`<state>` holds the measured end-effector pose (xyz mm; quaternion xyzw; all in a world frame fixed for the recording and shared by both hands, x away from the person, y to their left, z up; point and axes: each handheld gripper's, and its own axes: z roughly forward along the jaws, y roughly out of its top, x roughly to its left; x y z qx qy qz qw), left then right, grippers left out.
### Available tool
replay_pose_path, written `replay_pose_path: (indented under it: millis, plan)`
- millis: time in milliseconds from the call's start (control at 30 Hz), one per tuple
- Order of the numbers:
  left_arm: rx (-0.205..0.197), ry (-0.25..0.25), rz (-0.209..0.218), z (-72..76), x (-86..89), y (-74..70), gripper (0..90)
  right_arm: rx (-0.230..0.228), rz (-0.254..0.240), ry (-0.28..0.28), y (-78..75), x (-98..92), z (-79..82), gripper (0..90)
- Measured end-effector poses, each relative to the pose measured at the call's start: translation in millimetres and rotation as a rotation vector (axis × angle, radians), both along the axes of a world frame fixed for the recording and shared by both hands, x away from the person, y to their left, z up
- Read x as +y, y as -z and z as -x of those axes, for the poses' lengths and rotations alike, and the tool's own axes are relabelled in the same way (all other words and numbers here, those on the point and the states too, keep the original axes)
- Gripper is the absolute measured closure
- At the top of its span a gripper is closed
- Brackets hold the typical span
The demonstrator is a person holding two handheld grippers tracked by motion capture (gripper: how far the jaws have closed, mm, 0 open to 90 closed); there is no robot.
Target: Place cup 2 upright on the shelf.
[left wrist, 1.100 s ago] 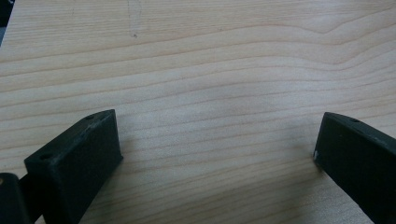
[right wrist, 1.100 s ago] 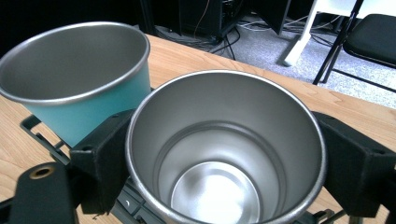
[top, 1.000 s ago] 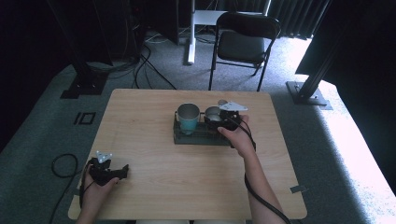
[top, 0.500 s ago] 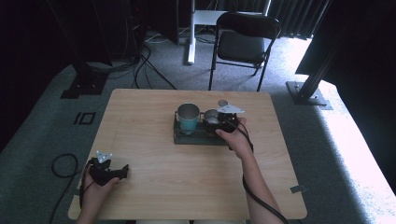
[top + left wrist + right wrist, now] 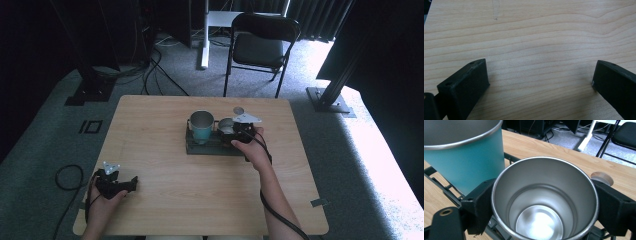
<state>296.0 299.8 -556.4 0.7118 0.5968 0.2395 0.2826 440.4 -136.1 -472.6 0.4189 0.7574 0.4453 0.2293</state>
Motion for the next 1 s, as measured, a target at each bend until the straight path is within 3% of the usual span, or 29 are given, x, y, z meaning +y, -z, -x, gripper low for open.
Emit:
replay_pose_path:
  millis: [267,400,1000]
  plan:
    - [0.0,0.0,0.0,0.0,0.0,0.0,1.1,0.005,-0.026,-0.019,-1.4,-0.9,3.4,11.4]
    - [0.0,0.0,0.0,0.0,0.0,0.0,1.1,0.011,-0.007,-0.018,-2.1,-2.2,4.2,11.4]
    - [0.0,0.0,0.0,0.0,0.0,0.0,1.1,-0.01,-0.006,-0.031,-12.2,-13.6,15.9,11.4]
